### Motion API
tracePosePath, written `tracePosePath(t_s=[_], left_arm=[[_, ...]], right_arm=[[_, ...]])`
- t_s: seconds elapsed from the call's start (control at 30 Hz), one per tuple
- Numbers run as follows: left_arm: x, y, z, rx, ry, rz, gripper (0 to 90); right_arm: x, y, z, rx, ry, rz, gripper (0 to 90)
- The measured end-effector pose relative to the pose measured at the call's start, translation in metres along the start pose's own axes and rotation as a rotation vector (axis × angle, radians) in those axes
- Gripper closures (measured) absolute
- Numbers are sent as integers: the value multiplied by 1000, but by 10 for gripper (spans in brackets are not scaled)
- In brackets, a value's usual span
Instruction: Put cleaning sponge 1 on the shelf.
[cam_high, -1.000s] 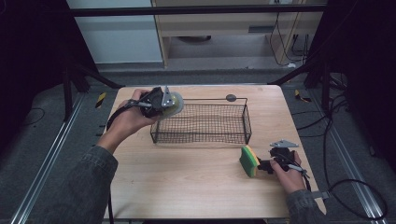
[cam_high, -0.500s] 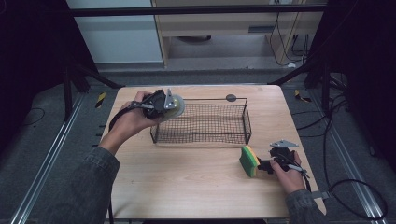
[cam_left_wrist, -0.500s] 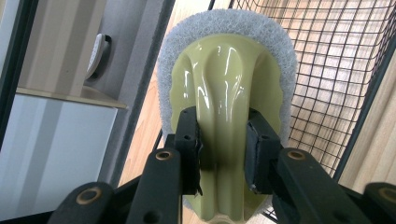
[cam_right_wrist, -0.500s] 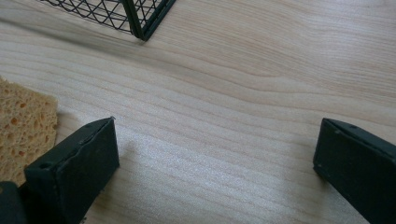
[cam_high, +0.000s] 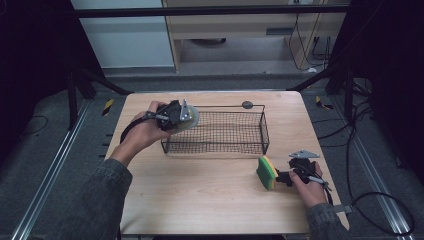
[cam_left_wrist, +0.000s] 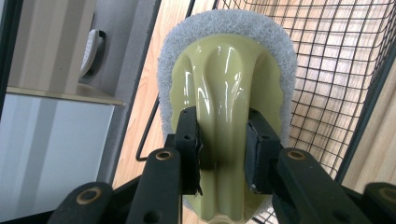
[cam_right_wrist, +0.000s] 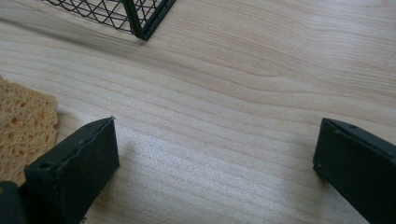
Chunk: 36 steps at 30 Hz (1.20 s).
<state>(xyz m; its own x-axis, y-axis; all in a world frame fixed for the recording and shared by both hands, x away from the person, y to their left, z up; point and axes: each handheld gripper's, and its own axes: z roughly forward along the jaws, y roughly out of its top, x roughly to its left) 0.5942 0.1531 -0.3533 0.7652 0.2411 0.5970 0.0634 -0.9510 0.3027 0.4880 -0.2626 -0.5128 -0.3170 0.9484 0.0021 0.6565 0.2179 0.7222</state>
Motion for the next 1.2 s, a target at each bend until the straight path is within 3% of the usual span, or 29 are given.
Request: tracePosePath(t_s=[0.2,1.2], left_arm=[[-5,4,6,11,-11,30,700],[-10,3,22,47,-47,38,700]], right_arm=[[0,0,0,0,0,0,5],[0,0,0,0,0,0,5]])
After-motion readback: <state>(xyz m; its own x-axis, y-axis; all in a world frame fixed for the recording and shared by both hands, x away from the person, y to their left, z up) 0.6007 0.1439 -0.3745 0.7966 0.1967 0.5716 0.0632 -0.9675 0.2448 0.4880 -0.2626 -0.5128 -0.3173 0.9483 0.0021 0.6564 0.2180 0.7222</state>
